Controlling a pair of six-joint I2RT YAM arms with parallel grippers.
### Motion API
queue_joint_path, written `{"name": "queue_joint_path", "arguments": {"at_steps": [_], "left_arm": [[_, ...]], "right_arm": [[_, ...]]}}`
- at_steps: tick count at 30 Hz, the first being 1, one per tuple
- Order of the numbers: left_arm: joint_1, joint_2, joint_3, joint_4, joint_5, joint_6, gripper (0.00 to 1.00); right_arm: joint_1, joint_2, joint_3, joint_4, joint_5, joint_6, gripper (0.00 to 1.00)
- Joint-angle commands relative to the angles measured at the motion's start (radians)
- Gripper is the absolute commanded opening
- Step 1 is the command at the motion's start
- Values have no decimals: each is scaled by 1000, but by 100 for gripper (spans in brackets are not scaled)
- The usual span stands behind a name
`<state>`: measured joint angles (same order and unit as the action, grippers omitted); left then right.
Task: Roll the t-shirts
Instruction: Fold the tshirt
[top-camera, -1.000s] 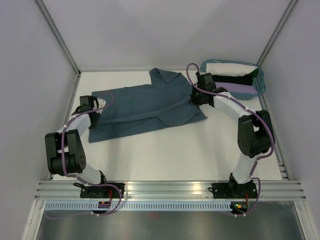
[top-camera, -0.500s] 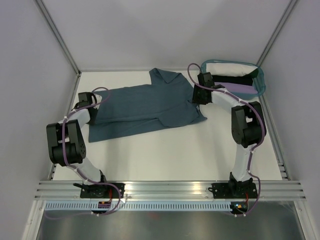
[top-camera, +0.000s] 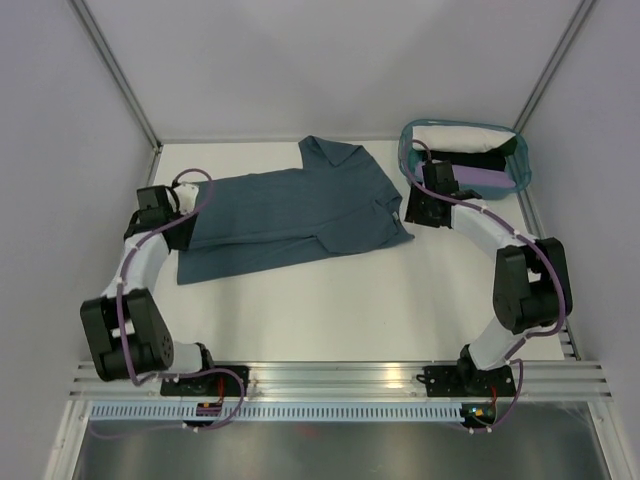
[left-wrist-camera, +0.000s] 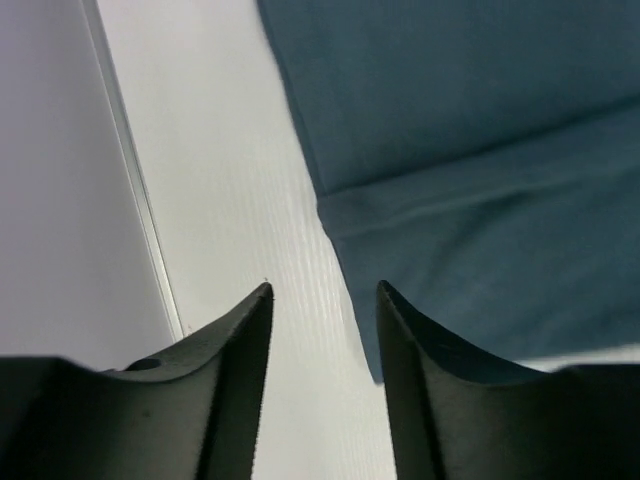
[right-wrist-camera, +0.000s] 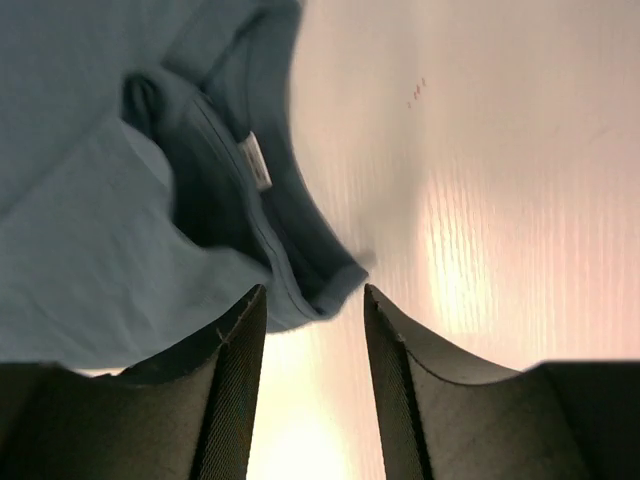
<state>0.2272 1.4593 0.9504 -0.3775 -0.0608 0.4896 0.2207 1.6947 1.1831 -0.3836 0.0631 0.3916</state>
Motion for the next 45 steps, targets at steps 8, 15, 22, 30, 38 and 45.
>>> {"name": "queue_joint_path", "arguments": {"at_steps": [8, 15, 22, 30, 38, 45], "left_arm": [[-103, -202, -264, -115, 129, 305, 64], [-146, -64, -306, 12, 37, 290, 62], [-160, -17, -361, 89, -10, 256, 3], [-160, -203, -386, -4, 7, 335, 2], [-160, -284, -381, -313, 168, 446, 46], [-160, -340, -193, -380, 269, 351, 53]], "right_arm": [[-36, 97, -103, 106, -120, 52, 53], [-67, 97, -186, 143, -158, 75, 7], [-81, -30, -284, 103, -131, 79, 0], [-81, -280, -418, -34, -85, 107, 1], [-81, -484, -527, -134, -88, 179, 43], [-64, -538, -272, -196, 64, 135, 42]]}}
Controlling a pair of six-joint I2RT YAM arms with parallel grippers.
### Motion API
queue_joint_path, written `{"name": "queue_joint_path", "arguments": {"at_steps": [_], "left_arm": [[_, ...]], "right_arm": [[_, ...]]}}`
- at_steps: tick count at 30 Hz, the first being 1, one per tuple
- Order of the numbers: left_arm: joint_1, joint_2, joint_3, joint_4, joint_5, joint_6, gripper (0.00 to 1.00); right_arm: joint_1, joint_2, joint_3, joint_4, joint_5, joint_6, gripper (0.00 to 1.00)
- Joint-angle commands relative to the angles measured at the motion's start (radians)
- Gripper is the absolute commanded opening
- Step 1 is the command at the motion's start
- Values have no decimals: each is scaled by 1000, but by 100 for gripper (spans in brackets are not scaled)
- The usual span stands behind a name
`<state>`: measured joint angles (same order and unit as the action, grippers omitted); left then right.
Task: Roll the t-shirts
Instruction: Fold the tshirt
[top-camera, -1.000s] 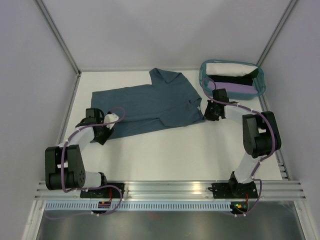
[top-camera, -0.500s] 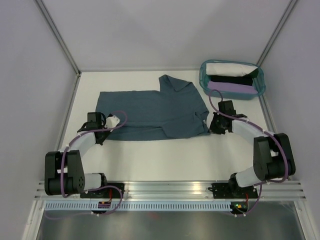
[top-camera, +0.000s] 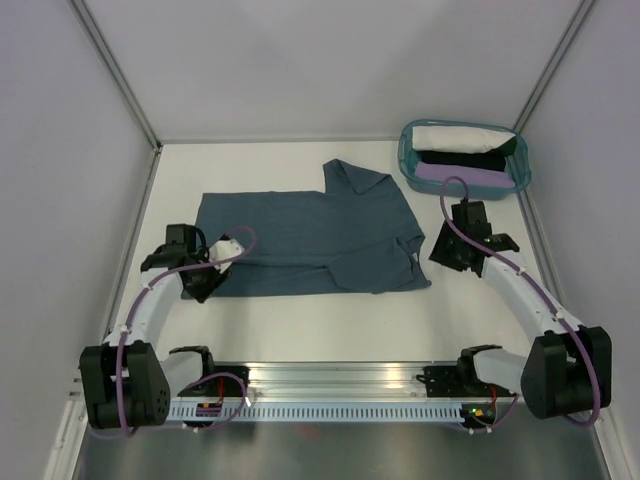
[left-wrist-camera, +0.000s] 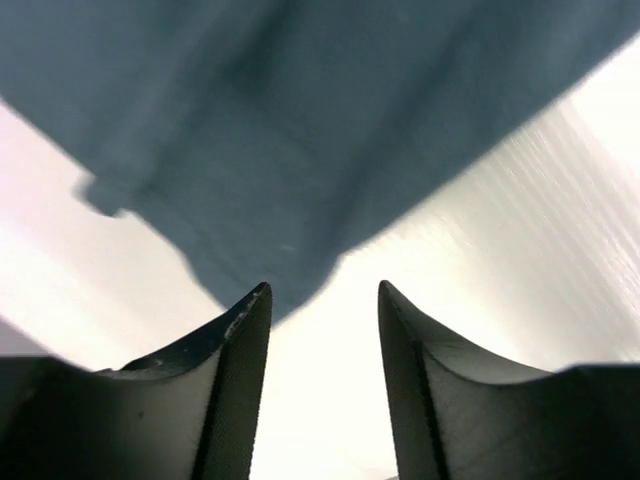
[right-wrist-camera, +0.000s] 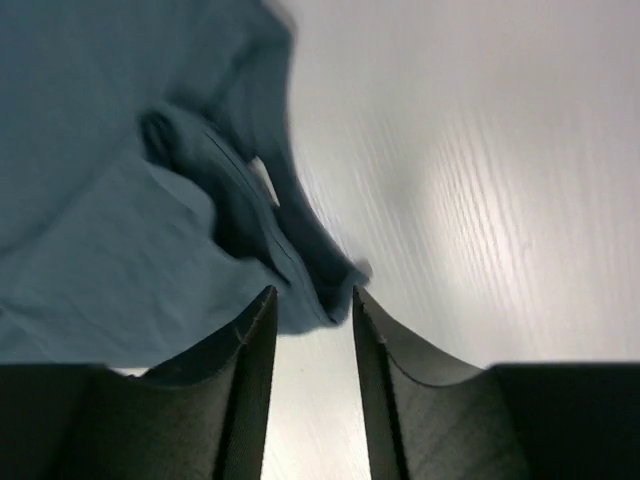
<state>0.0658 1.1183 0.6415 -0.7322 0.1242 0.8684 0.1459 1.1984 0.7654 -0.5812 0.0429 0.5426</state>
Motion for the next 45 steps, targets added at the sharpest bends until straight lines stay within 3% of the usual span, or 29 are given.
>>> {"name": "queue_joint_path", "arguments": {"at_steps": [1, 2, 3, 6, 11, 18, 24, 31, 40, 45], "left_arm": [[2, 23, 135, -23, 84, -43, 51], [2, 50, 150, -10, 83, -81, 50], [2, 86, 161, 2, 81, -107, 49], [2, 214, 201, 17, 112, -175, 42], [0, 304, 211, 62, 135, -193, 41], [2, 426, 293, 204, 58, -266, 41], [0, 557, 356, 237, 41, -279, 40], [0, 592, 386, 275, 54, -322, 41], [2, 612, 405, 278, 29, -339, 43], [3, 601, 409, 280, 11, -345, 44]], "right_arm": [[56, -22, 169, 35, 83, -18, 38], [90, 1, 193, 47, 84, -17, 33], [133, 30, 249, 55, 81, -13, 19], [356, 226, 342, 125, -21, -16, 0], [552, 398, 371, 429, -236, 74, 0], [718, 679, 512, 517, -251, 68, 0], [744, 813, 590, 497, -218, 43, 0], [750, 895, 643, 474, -141, 28, 0], [747, 981, 779, 339, 92, -16, 0], [729, 1024, 825, 310, 124, -39, 0]]}}
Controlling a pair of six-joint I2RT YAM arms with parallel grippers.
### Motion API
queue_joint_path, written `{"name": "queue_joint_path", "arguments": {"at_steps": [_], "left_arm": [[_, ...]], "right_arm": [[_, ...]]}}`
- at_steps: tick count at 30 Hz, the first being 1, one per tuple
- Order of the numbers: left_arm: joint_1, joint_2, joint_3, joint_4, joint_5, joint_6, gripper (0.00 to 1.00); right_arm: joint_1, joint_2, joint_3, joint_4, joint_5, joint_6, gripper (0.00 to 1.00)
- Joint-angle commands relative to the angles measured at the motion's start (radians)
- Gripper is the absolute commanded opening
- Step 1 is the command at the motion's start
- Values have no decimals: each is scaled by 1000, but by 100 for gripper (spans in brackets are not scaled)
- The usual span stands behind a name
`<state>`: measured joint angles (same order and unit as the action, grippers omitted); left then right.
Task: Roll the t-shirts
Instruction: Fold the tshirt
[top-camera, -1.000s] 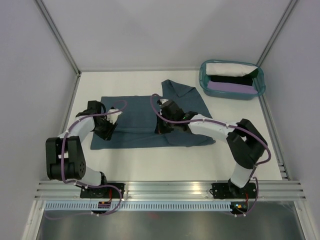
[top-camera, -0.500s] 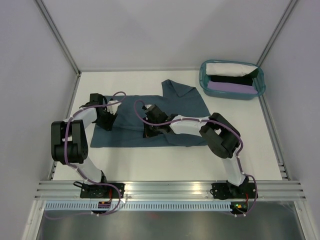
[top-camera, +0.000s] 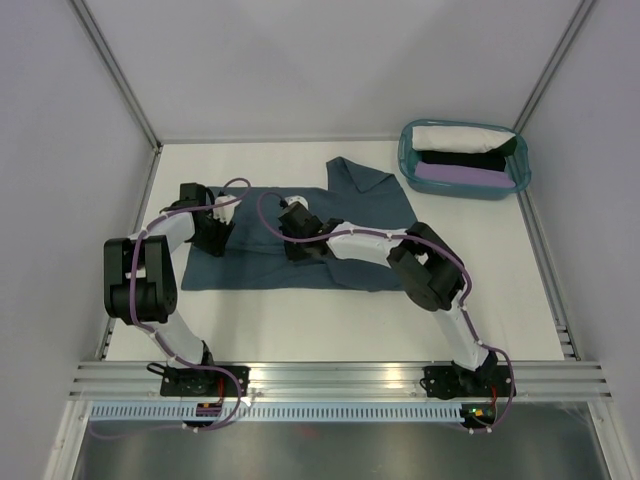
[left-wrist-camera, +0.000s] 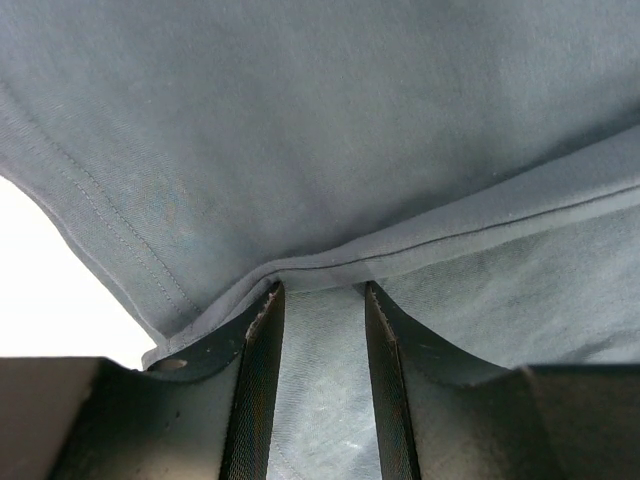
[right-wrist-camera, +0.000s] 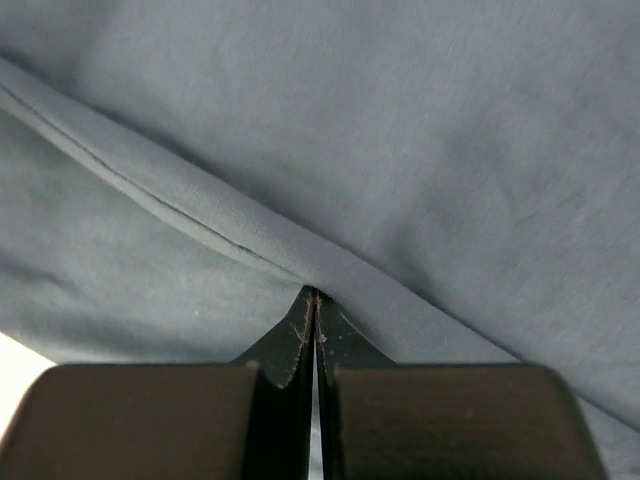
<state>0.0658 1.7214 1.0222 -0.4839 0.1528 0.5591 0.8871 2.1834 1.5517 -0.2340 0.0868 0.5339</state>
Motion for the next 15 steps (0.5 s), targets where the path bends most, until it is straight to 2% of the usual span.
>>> {"name": "queue_joint_path", "arguments": {"at_steps": [1, 7, 15], "left_arm": [[2, -5, 29, 33, -19, -33, 44], [3, -28, 41, 36, -82, -19, 45], [3, 38, 104, 57, -134, -18, 45]], "right_arm": [[-17, 39, 39, -34, 88, -32, 0], [-33, 38, 65, -28, 128, -31, 0], [-66, 62, 114, -45, 128, -51, 0]]}}
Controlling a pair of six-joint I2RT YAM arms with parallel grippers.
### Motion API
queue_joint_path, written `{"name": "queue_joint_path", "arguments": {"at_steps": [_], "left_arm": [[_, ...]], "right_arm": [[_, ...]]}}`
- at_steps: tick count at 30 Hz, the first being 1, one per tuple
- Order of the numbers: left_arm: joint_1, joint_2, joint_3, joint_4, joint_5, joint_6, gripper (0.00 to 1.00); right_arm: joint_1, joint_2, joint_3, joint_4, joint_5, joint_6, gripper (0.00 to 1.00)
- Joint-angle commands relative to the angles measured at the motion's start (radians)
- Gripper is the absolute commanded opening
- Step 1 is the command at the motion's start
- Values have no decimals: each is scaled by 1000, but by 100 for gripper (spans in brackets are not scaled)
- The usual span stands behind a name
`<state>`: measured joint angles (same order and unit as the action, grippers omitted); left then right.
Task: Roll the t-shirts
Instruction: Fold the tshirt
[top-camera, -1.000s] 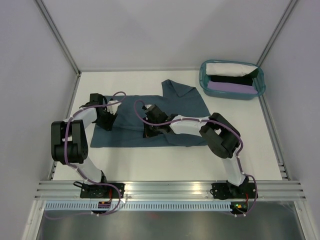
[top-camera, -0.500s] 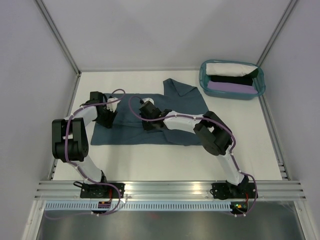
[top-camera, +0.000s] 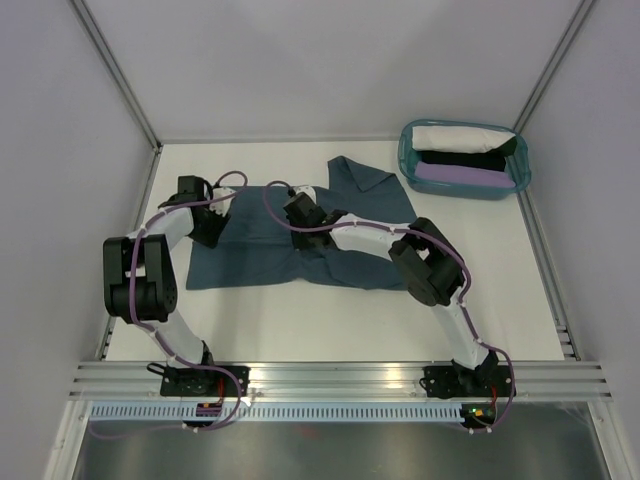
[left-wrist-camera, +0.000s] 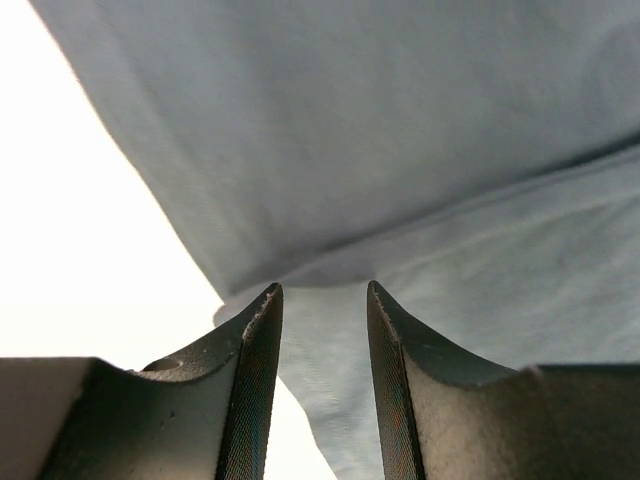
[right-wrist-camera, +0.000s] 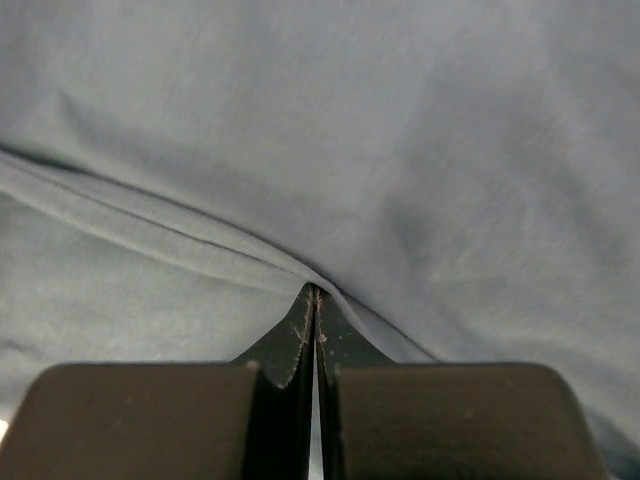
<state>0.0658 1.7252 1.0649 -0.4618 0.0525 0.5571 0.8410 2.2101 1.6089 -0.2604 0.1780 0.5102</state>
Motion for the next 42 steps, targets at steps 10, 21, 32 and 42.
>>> {"name": "queue_joint_path", "arguments": {"at_steps": [10, 21, 32, 42], "left_arm": [[2, 44, 93, 22, -76, -6, 47], [6, -188, -120, -141, -92, -13, 59], [-35, -276, -399, 44, -98, 182, 70], [-5, -144, -437, 181, -301, 228, 62]], "right_arm": [[-60, 25, 121, -92, -6, -64, 0], [-167, -491, -301, -163, -1, -79, 56], [-410, -710, -693, -160, 44, -53, 63], [-557, -742, -876, -137, 6, -7, 61]]}}
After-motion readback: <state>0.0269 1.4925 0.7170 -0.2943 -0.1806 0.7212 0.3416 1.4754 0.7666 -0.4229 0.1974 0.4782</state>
